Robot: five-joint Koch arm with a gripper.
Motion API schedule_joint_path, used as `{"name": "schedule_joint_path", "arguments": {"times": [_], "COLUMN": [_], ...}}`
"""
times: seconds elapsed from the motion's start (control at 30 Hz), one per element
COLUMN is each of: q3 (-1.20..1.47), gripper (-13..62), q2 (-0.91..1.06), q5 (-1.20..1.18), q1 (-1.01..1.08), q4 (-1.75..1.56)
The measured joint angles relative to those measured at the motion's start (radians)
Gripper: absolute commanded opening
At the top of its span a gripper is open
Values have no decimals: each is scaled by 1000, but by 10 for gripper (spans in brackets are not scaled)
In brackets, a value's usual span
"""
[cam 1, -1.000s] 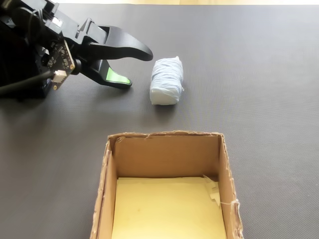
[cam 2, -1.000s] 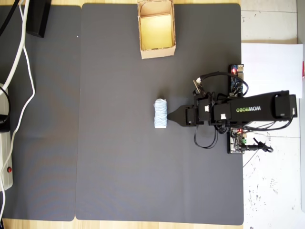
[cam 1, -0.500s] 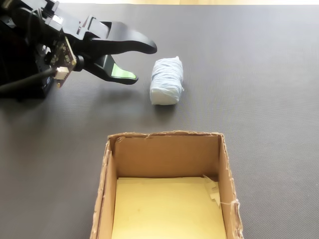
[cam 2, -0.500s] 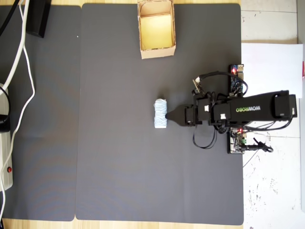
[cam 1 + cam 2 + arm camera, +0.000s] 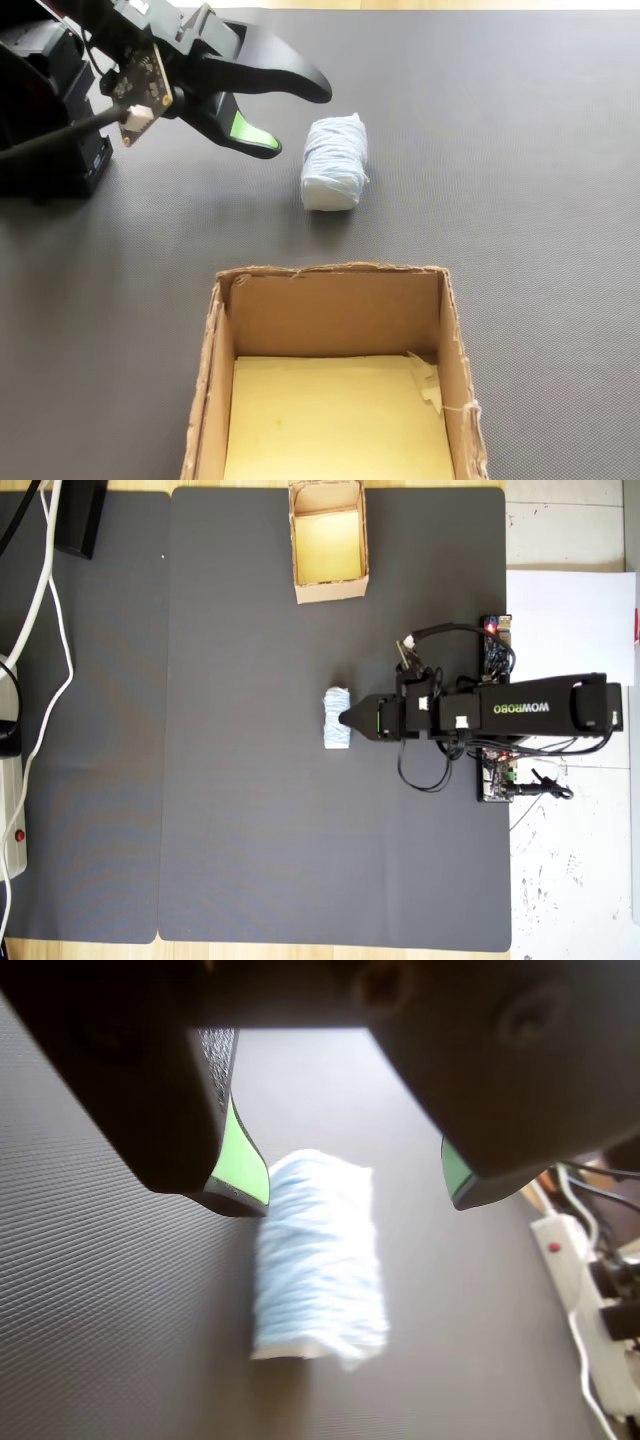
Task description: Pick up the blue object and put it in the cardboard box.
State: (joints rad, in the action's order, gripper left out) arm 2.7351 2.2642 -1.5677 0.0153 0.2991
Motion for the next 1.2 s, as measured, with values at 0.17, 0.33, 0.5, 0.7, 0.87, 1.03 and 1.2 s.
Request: {"name": "schedule_joint_path", "arguments": {"times": [0.17, 0.33, 0.5, 0.7, 0.87, 1.03, 1.2], "q3": [-129, -210, -242, -319, -368, -396, -434], "gripper": [338, 338, 338, 338, 338, 338, 329], "q2": [-115, -256, -345, -426, -495, -558, -618], "q5": [0, 2, 2, 2, 3, 0, 3], "q1": [17, 25, 28, 28, 28, 28, 28], "q4": [166, 265, 272, 282, 287, 270, 265]}}
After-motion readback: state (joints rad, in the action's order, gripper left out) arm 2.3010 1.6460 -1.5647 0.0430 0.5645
